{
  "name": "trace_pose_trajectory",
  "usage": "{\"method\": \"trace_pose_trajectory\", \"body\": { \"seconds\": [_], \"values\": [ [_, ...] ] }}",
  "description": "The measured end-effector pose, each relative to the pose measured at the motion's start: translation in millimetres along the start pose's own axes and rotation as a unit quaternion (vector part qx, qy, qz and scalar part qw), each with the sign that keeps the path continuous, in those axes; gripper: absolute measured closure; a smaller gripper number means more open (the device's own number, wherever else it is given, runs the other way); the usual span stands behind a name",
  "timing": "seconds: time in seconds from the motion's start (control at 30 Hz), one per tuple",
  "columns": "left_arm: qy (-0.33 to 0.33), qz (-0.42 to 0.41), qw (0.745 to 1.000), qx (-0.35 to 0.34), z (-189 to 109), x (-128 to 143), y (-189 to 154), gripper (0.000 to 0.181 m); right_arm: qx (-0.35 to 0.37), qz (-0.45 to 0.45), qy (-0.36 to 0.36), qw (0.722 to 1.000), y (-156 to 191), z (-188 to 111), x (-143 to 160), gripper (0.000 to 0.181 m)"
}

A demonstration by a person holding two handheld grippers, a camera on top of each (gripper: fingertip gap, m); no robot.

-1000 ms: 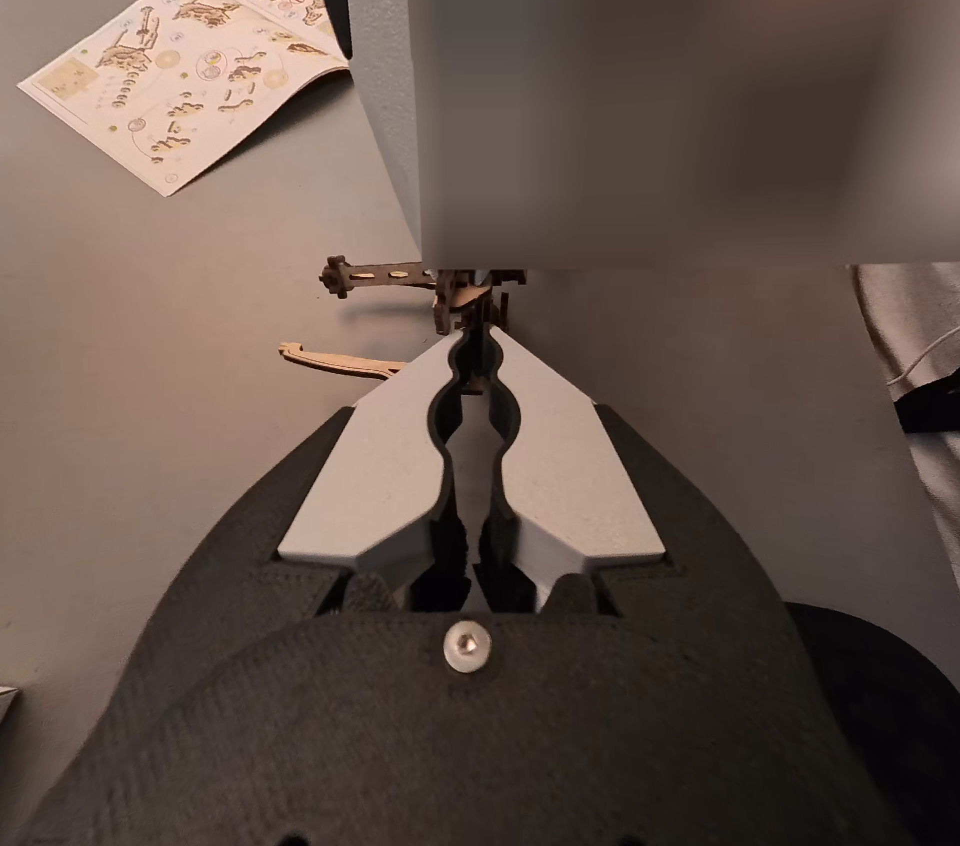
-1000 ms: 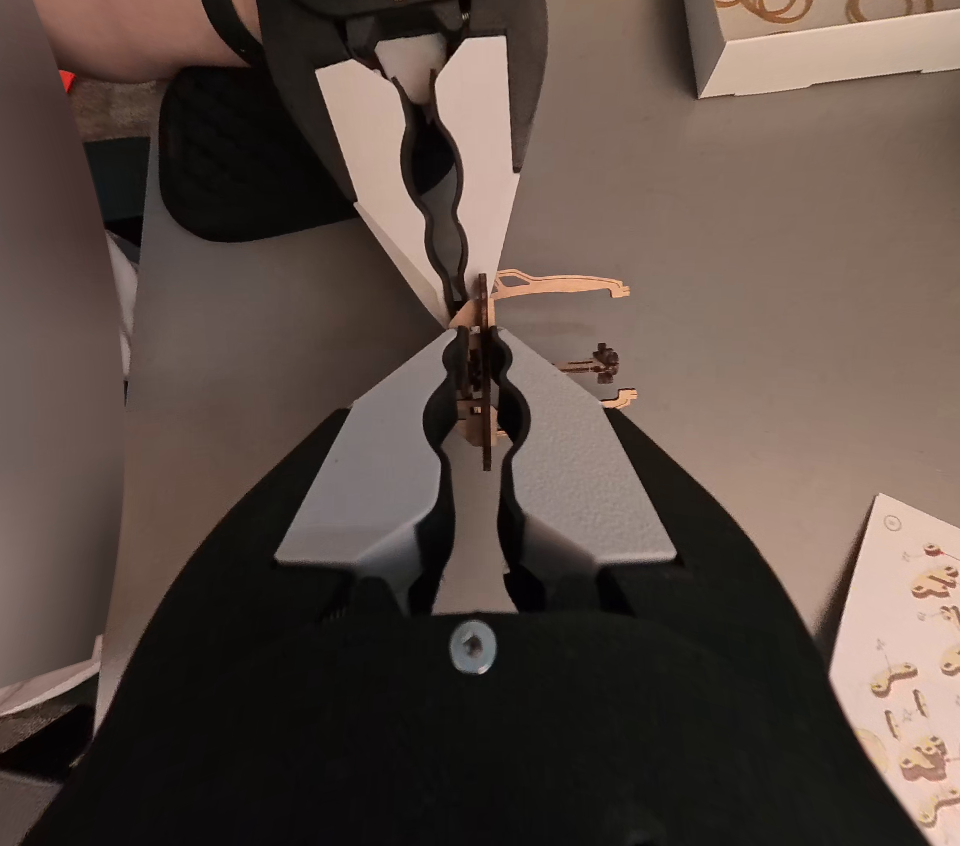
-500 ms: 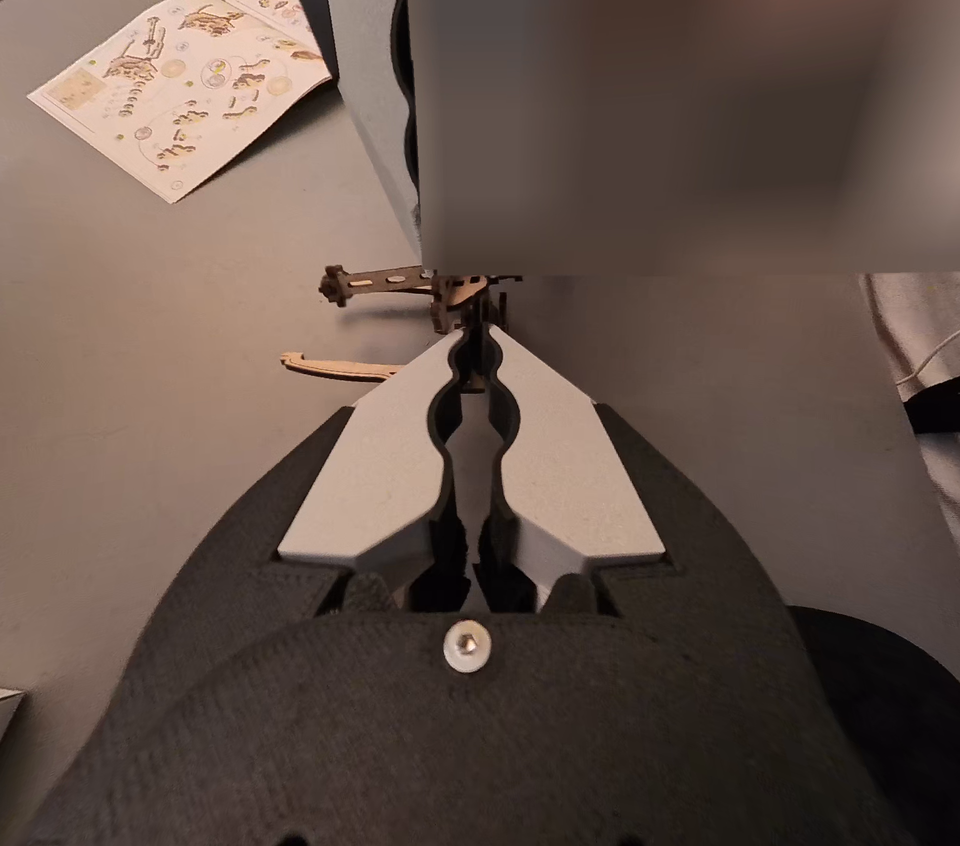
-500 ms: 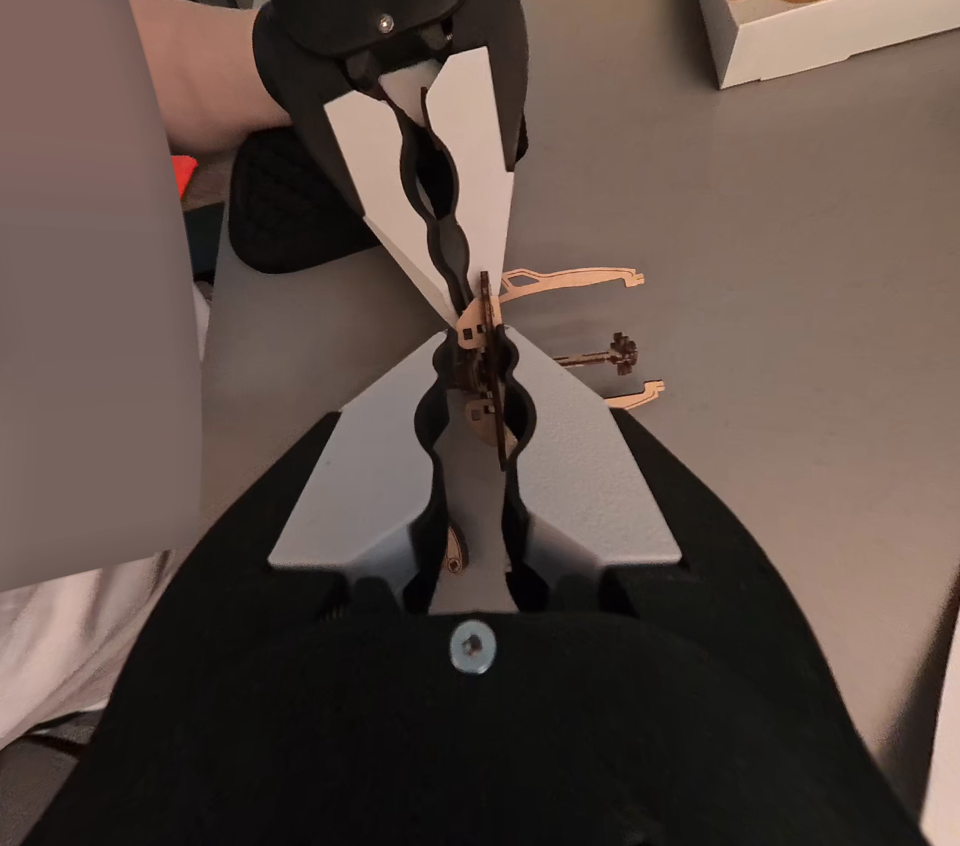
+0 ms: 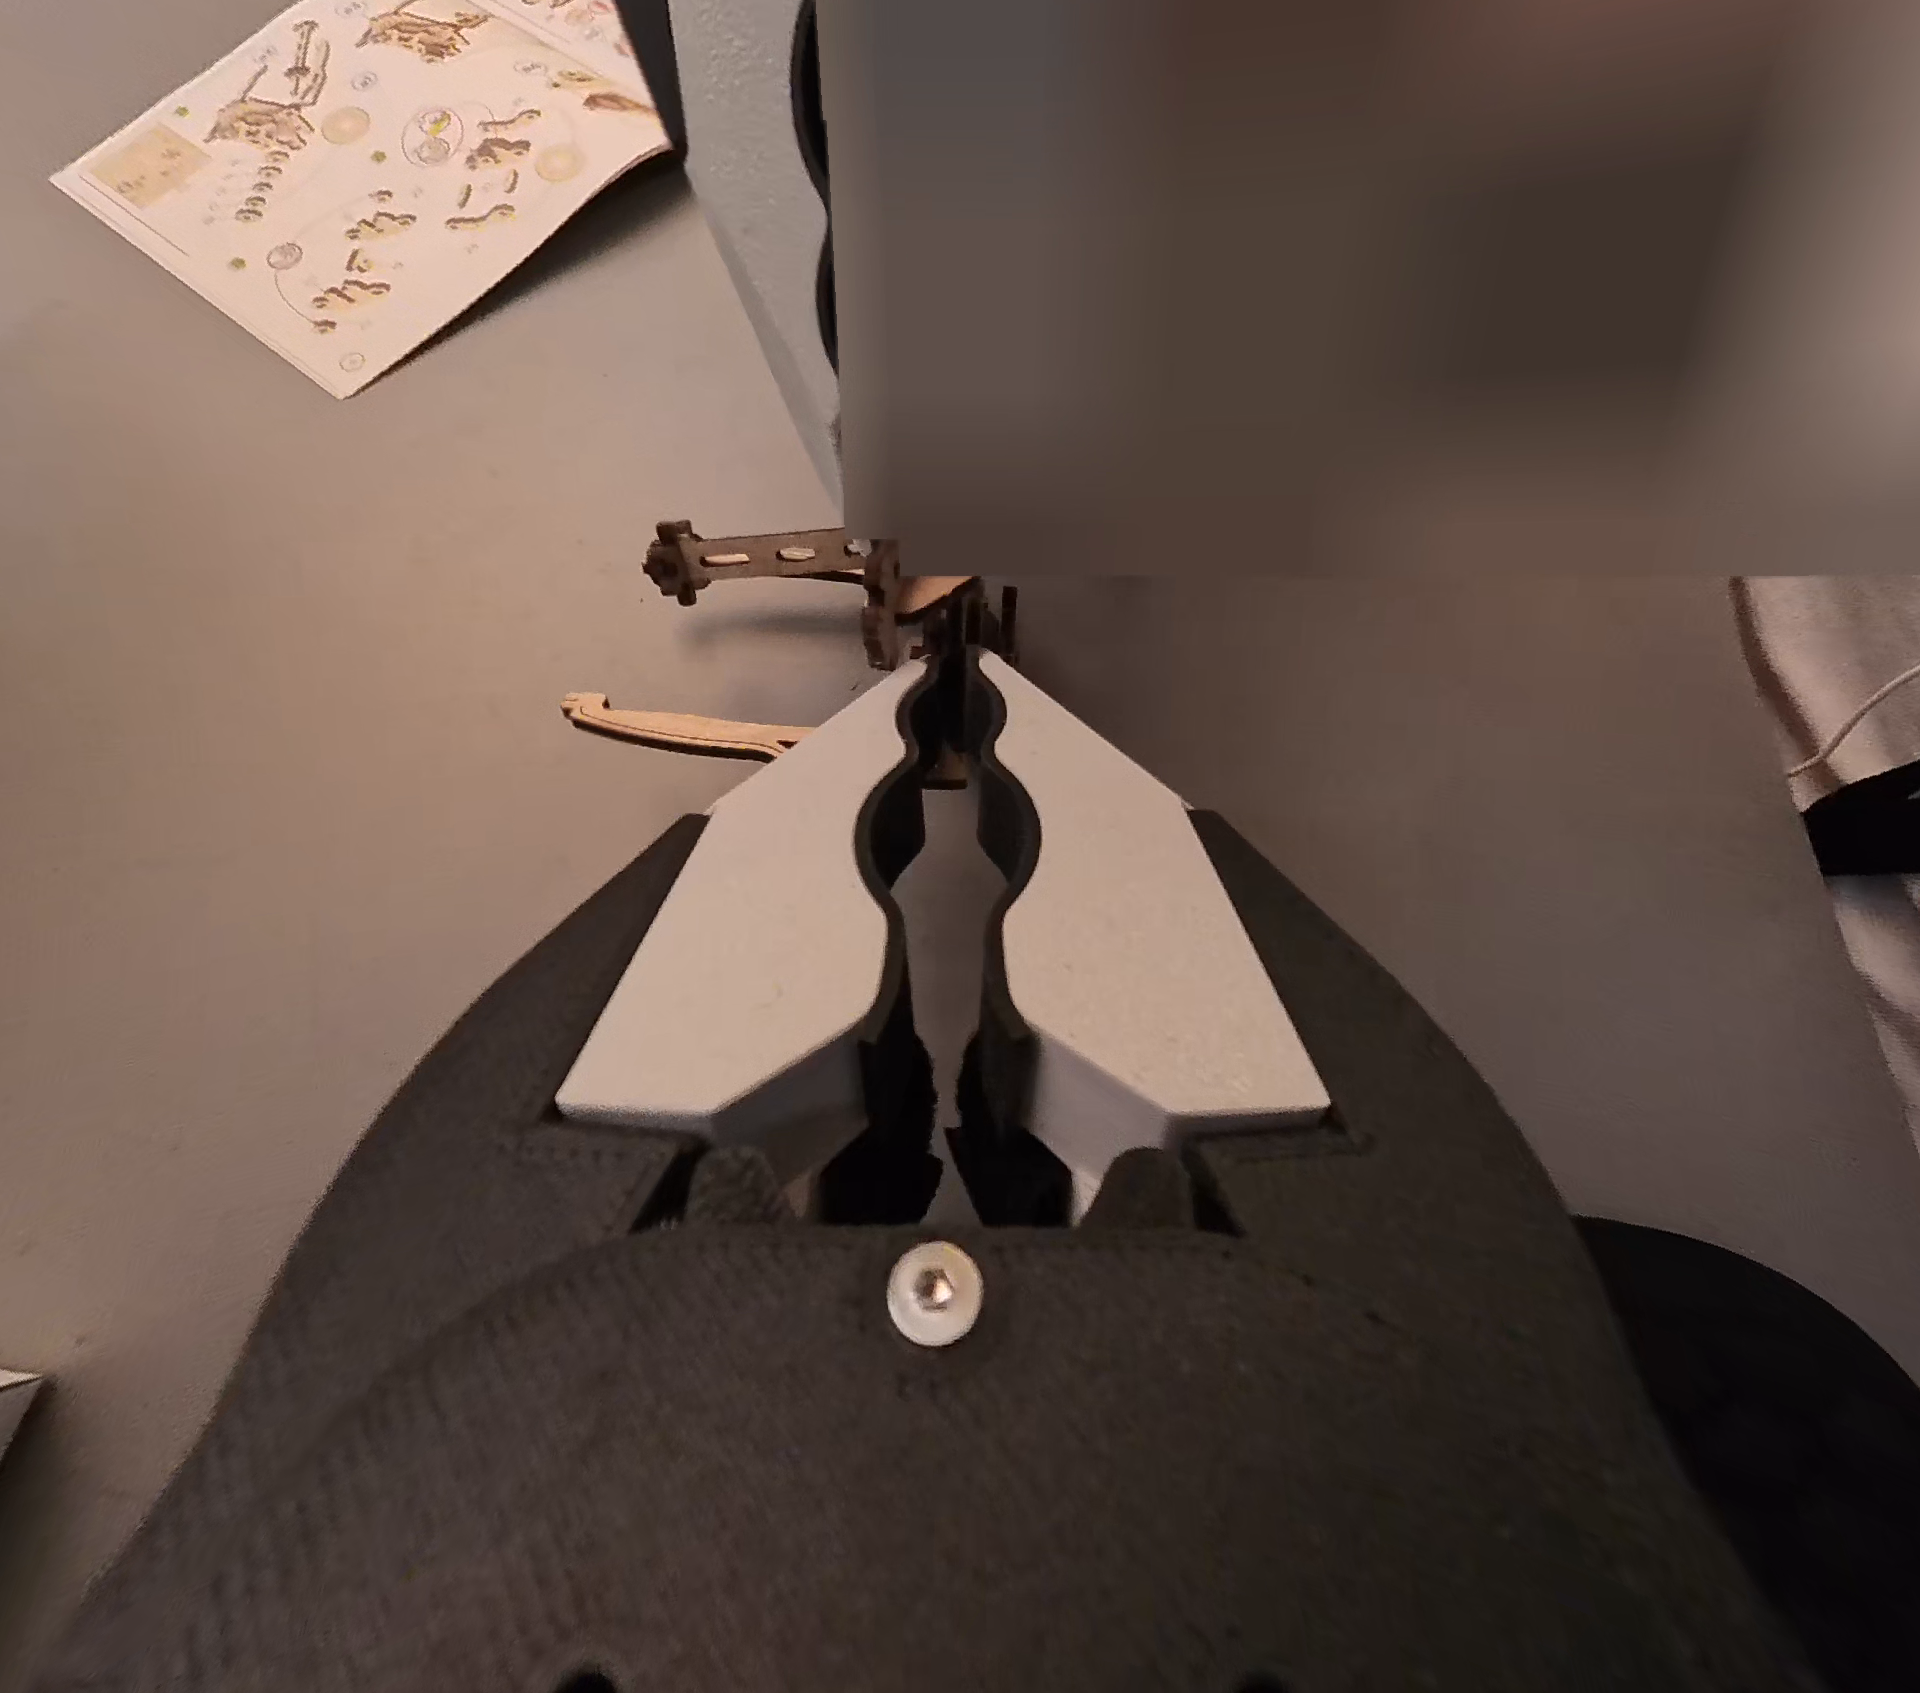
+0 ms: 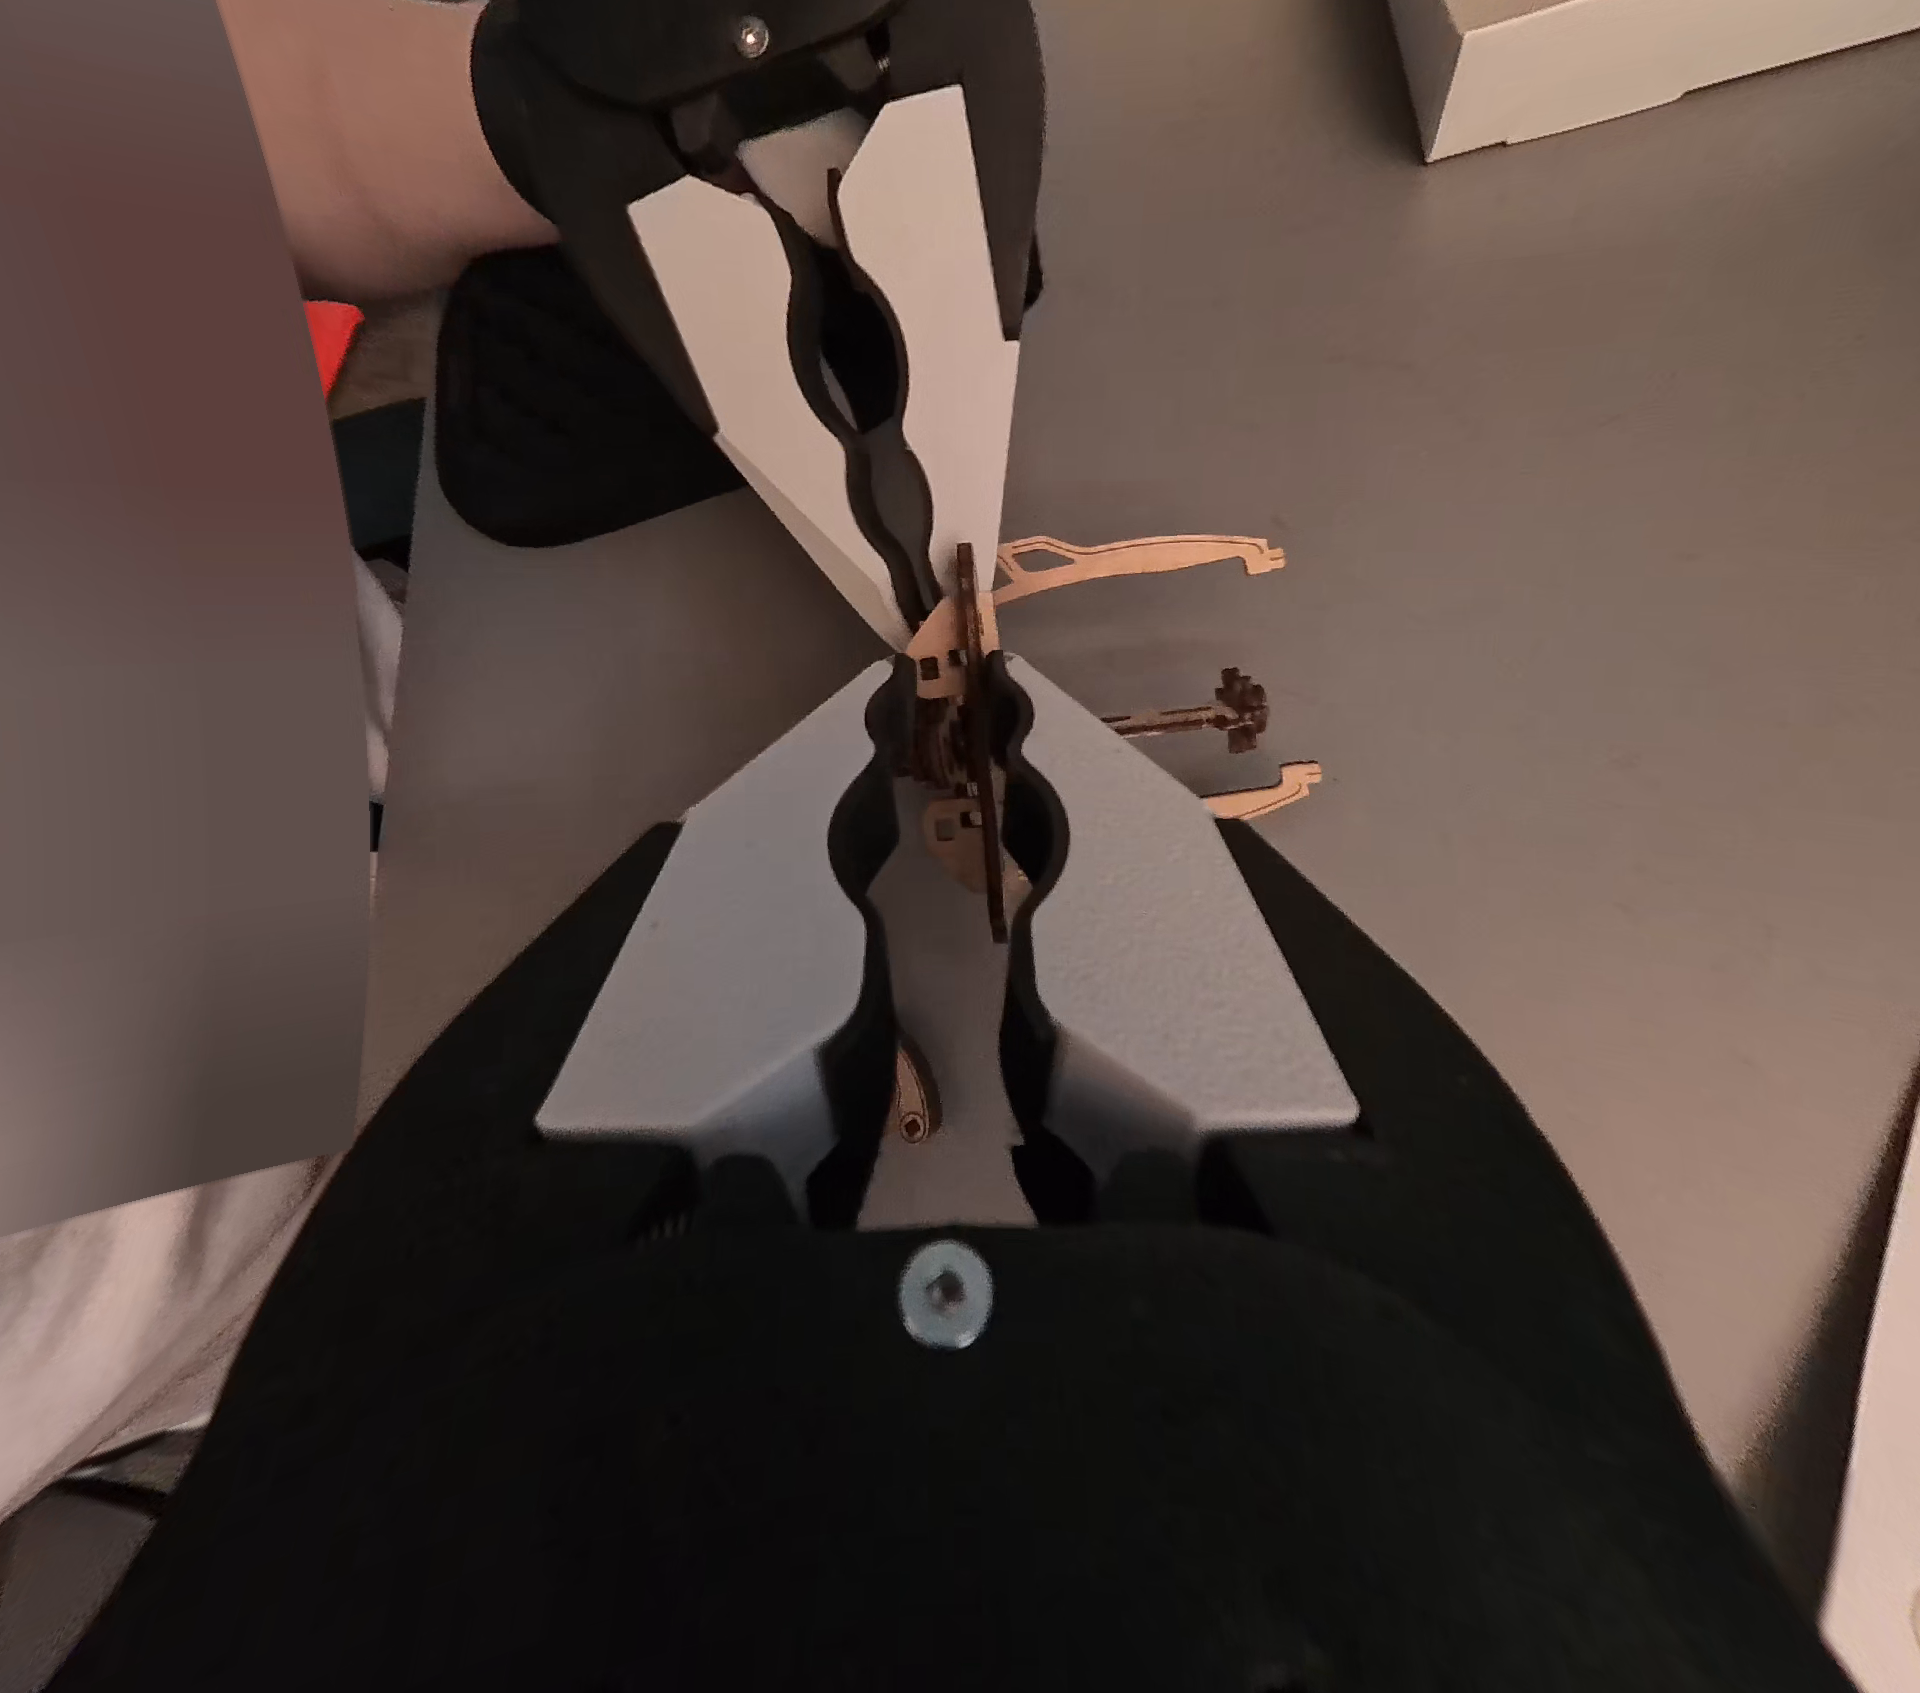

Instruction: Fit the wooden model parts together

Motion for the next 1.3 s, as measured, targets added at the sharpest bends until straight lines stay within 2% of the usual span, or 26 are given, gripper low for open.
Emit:
{"method": "trace_pose_trajectory", "body": {
  "seconds": [0.43,0.67,0.77,0.93,1.3],
  "values": [
    [0.003,-0.005,1.0,-0.002,1,-2,0,0.181,0.103,-0.063,0.005,0.993,0,2,4,0.165],
    [0.001,0.015,1.0,-0.012,2,-2,0,0.181,0.032,0.006,-0.018,0.999,1,-5,2,0.167],
    [-0.008,0.02,1.0,-0.013,0,-5,0,0.181,-0.002,0.028,-0.031,0.999,1,-8,-1,0.162],
    [-0.021,0.021,0.999,-0.015,-2,-7,0,0.181,-0.008,0.032,-0.039,0.999,0,-10,-1,0.162],
    [0.008,0.035,0.999,-0.022,3,-1,-1,0.181,-0.004,0.012,0.01,1.0,1,-3,6,0.166]
  ]
}}
Point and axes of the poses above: each gripper's, where its closed fingertips meet, z out along the fingers, x out of its underside, y = z × x across the jaws, the point moved 1 cm from there along -z, back along the fingers, and after that the axes turned 12 degrees about x, right-handed, at the moved point
